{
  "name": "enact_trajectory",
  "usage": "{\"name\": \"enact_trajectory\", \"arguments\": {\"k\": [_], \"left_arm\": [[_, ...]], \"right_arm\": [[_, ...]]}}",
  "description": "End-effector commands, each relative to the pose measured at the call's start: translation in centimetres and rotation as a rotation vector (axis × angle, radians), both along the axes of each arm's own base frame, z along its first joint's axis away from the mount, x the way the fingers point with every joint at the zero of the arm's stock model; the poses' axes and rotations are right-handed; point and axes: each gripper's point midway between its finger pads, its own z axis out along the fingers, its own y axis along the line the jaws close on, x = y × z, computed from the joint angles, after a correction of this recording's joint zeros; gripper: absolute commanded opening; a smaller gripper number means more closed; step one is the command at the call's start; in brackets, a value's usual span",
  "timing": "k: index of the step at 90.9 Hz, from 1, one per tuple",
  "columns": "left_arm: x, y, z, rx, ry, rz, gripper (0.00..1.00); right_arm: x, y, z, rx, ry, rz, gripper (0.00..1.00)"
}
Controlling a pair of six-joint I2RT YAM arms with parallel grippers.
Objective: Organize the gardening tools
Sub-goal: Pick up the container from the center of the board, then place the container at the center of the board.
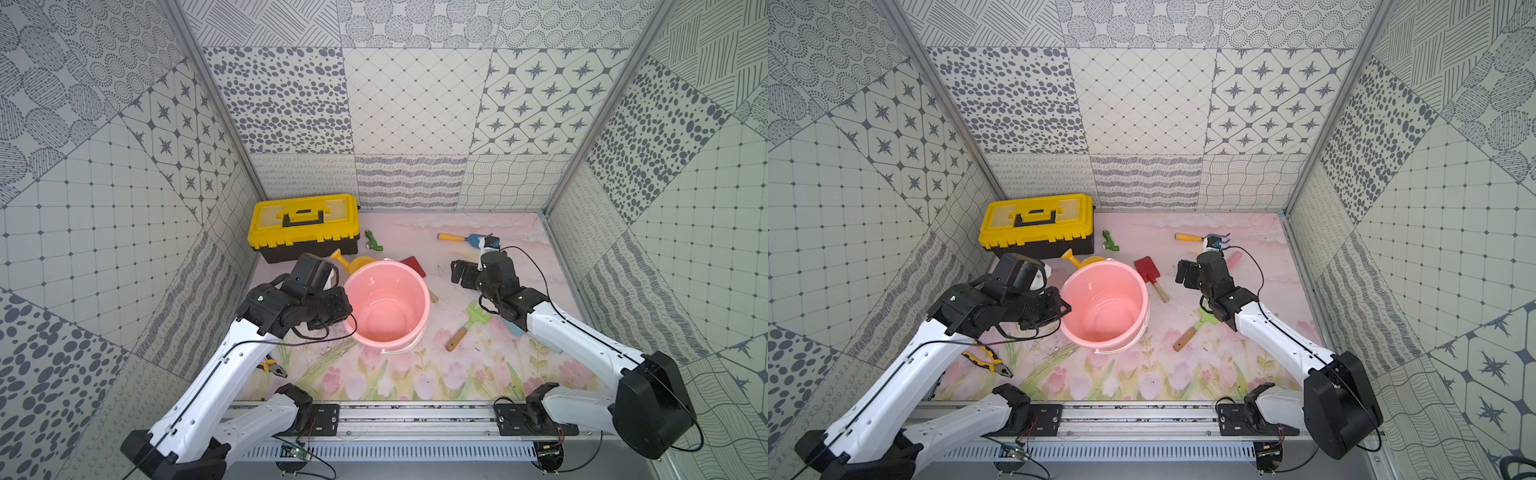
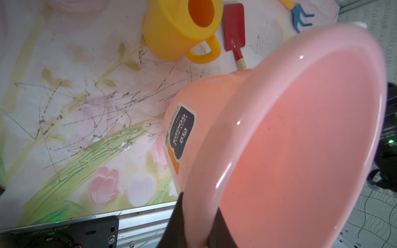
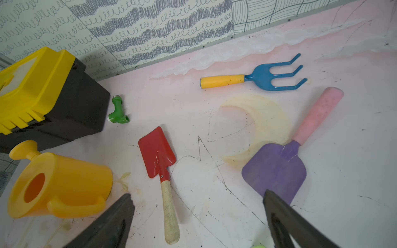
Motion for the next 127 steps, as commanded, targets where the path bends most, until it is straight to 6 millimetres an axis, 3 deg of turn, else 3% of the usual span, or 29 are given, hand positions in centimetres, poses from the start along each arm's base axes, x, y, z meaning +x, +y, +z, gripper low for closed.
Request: {"name": "enact_trajectory", "arguments": {"k": [1,21,44,50,59,77,99,127], "left_arm": [[6.6,-3.7,4.7,-0.135,-0.163,0.017,0.00],[14.9,-7.6,6.0,-0.174,-0.238,0.023,0.00],[24.0,-10.3,7.4,-0.146,-0.339,0.063,0.00],[26.1,-10.8,7.1,-0.123,-0.351,0.070,0.00],[29.2,-11.2,5.2,-0.054,-0.333,0.084,0.00],[33.8,-10.1,1.9,0.009,-0.325,0.145,0.00],[35.5,-7.7,-3.0,0.049,-0.228,0.203,0.00],[33.7,-4.6,-6.5,0.091,-0.092,0.250,0.00]], "right_arm": [[-0.1,-2.2,1.9,-0.002,-0.074,-0.117,0.97],[-1.0,-4.1,3.4,0.020,-0.125,-0.181,0.97],[-1.0,-3.7,3.3,0.027,-0.119,-0.165,0.97],[-0.9,-3.5,3.2,0.029,-0.115,-0.159,0.97],[-0.9,-3.5,3.3,0.028,-0.114,-0.156,0.97],[-1.3,-3.9,4.1,0.036,-0.132,-0.165,0.97],[-1.2,-3.7,3.9,0.036,-0.122,-0.157,0.97],[-0.9,-3.3,3.3,0.034,-0.104,-0.144,0.97]]}}
